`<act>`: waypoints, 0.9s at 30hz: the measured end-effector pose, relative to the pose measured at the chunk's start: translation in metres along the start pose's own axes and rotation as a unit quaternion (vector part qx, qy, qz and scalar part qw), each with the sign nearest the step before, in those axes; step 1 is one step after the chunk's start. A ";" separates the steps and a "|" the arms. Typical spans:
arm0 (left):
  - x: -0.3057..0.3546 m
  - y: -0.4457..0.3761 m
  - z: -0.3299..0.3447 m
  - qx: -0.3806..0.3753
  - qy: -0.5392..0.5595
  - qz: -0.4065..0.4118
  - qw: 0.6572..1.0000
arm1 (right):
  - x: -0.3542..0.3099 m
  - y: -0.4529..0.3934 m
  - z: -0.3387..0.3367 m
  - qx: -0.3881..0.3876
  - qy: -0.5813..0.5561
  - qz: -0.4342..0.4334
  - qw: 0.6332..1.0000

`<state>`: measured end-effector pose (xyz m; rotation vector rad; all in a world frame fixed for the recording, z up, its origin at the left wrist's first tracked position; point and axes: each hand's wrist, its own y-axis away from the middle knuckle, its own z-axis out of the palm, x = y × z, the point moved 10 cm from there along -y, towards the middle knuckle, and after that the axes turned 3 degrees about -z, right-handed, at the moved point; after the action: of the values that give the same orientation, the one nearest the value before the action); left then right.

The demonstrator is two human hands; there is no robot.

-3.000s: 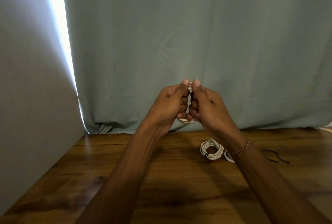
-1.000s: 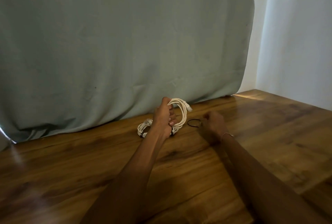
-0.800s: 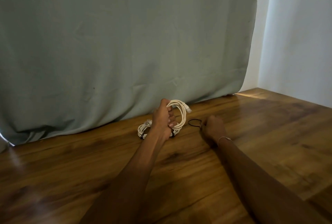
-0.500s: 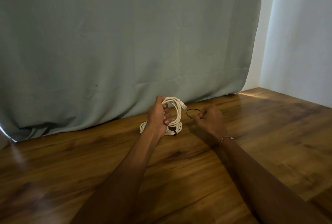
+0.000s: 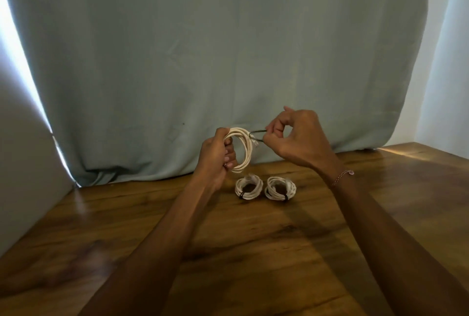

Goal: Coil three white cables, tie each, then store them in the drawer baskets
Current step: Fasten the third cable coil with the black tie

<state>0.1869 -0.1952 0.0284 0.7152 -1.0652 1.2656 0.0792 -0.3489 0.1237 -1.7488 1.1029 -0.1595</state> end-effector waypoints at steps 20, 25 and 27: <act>0.115 0.034 -0.090 0.067 -0.036 0.131 0.988 | -0.119 -0.033 0.096 -0.131 -0.003 -0.121 0.984; 0.119 0.034 -0.091 0.065 -0.041 0.131 0.988 | -0.123 -0.034 0.085 -0.052 0.042 -0.140 0.988; 0.121 0.035 -0.092 0.067 -0.040 0.131 0.988 | -0.125 -0.035 0.079 -0.027 0.064 -0.145 0.987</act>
<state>0.1698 -0.0584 0.1002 0.7493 -1.1757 1.5562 0.0728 -0.2015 0.1602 -1.9649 0.9443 -0.4306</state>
